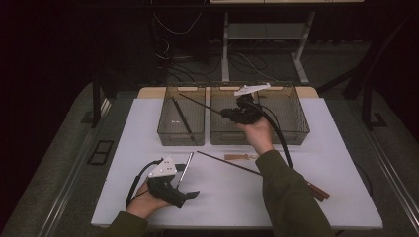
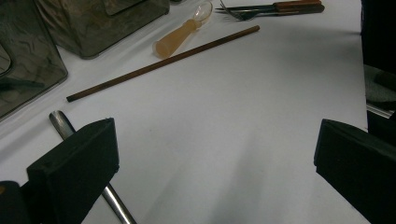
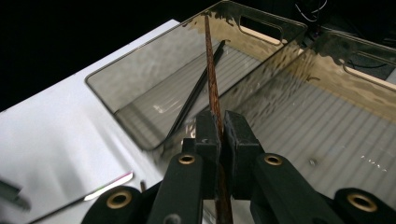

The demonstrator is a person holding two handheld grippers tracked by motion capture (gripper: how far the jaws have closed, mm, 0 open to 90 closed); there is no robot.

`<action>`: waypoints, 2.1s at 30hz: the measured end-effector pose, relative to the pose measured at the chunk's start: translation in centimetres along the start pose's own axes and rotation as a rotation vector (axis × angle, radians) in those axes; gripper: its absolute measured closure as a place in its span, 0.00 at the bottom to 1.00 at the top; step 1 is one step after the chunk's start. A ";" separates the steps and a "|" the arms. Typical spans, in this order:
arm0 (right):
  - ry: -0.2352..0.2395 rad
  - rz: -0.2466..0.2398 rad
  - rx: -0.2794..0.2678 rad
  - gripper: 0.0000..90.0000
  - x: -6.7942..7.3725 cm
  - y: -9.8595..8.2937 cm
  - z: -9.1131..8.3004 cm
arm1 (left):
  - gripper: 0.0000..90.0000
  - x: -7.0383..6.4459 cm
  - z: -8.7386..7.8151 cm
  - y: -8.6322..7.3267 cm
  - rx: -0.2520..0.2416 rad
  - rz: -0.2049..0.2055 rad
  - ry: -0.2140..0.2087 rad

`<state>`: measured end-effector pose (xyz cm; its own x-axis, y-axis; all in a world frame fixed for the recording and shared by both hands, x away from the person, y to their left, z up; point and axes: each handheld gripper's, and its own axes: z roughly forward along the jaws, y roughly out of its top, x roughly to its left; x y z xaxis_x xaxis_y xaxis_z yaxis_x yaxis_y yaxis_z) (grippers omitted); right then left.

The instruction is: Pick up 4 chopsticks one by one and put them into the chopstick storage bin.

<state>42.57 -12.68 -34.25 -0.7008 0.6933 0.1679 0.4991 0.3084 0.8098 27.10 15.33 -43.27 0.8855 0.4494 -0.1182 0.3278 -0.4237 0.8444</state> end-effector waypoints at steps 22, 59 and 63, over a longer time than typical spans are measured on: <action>-0.070 0.041 0.124 0.94 1.4 2.8 9.8 | 0.00 0.2 -0.2 0.0 -0.013 0.006 -0.005; 0.037 -0.021 0.032 0.19 2.2 0.8 3.9 | 0.00 0.3 -0.2 0.0 -0.012 0.004 -0.002; -0.010 -0.005 0.043 0.15 2.3 0.1 2.8 | 0.00 0.3 -0.2 0.0 -0.012 0.000 -0.002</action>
<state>42.45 -9.25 -35.30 -0.6982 0.6983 0.1581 0.5173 0.3394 0.7856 27.28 15.59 -43.19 0.8861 0.4480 -0.1189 0.3237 -0.4147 0.8504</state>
